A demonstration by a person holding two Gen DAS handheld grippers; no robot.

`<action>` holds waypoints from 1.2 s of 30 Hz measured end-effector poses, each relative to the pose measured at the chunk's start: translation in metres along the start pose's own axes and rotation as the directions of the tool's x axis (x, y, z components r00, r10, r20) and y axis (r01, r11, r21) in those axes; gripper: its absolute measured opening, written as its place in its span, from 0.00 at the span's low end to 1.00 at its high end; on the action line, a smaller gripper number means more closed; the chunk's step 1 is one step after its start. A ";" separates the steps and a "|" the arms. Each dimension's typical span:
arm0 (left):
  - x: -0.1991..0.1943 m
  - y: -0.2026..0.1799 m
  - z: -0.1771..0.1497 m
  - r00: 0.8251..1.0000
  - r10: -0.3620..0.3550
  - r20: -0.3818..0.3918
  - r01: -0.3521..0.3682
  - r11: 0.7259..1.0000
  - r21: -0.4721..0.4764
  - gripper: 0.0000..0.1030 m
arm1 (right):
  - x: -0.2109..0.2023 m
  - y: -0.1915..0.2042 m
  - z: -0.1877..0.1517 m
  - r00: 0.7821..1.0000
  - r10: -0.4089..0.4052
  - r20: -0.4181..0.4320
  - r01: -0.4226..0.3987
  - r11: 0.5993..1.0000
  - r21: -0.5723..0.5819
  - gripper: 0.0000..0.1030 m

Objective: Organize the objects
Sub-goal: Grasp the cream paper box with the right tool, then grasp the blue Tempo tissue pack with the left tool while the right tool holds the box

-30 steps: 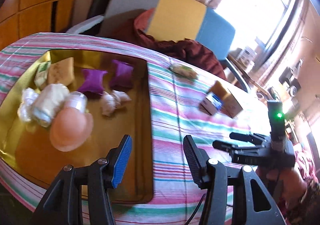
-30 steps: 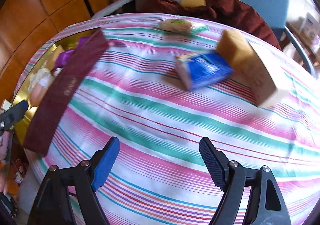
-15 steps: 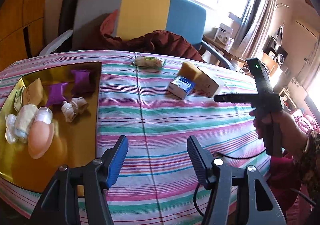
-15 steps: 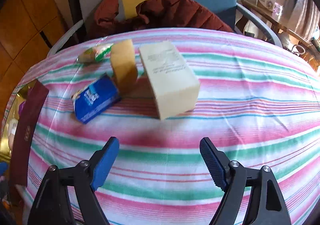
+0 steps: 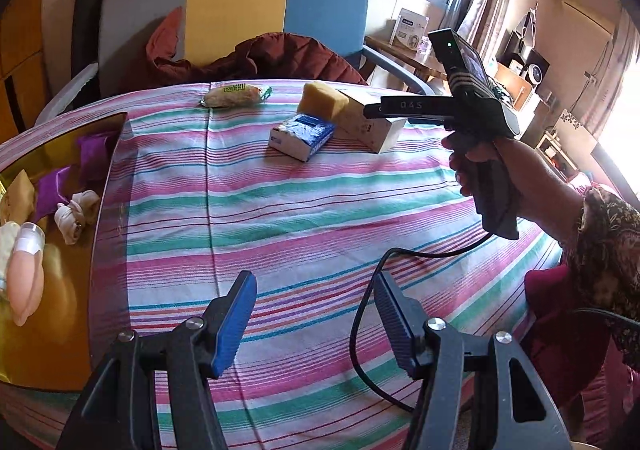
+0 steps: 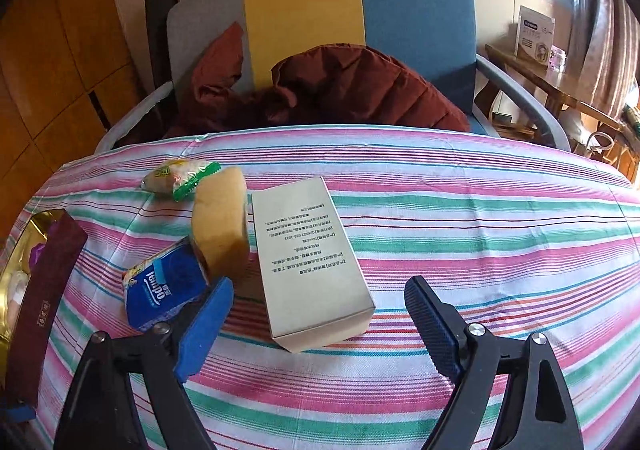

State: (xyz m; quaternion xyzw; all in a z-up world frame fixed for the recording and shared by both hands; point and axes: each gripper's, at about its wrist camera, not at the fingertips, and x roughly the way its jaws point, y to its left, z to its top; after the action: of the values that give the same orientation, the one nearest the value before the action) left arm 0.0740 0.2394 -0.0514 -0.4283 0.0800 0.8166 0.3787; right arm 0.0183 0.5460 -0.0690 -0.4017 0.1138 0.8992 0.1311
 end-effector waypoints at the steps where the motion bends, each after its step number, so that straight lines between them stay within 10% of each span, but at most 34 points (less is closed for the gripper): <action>1: 0.003 0.000 0.000 1.000 0.000 -0.007 0.000 1.000 -0.002 0.60 | 0.003 0.002 0.000 1.000 -0.001 -0.004 0.001 1.000 -0.011 0.85; 8: 0.014 0.000 0.002 0.999 0.006 -0.034 -0.006 1.000 -0.016 0.60 | 0.014 0.002 -0.002 0.997 0.055 -0.062 -0.055 0.999 0.002 0.53; 19: 0.034 0.009 0.037 0.999 0.004 -0.033 -0.007 0.997 -0.073 0.60 | 0.000 -0.011 -0.023 0.971 0.026 -0.236 0.001 0.994 0.113 0.54; 24: 0.050 0.009 0.060 0.999 0.022 -0.035 -0.024 0.997 -0.069 0.60 | 0.000 -0.011 -0.020 0.979 0.033 -0.201 -0.005 0.991 0.136 0.75; 29: 0.076 0.004 0.090 0.996 0.077 -0.043 -0.078 0.997 -0.012 0.60 | 0.008 -0.011 -0.019 0.974 0.039 -0.222 -0.008 0.990 0.139 0.52; 36: 0.123 0.003 0.123 0.991 0.083 -0.104 -0.076 0.994 0.075 0.71 | 0.009 -0.009 -0.021 0.969 0.029 -0.243 0.002 0.992 0.128 0.51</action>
State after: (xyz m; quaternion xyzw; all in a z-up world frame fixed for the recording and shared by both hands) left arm -0.0488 0.3610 -0.0691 -0.4542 0.1459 0.8036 0.3559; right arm 0.0295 0.5494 -0.0902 -0.4996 0.1889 0.8345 0.1351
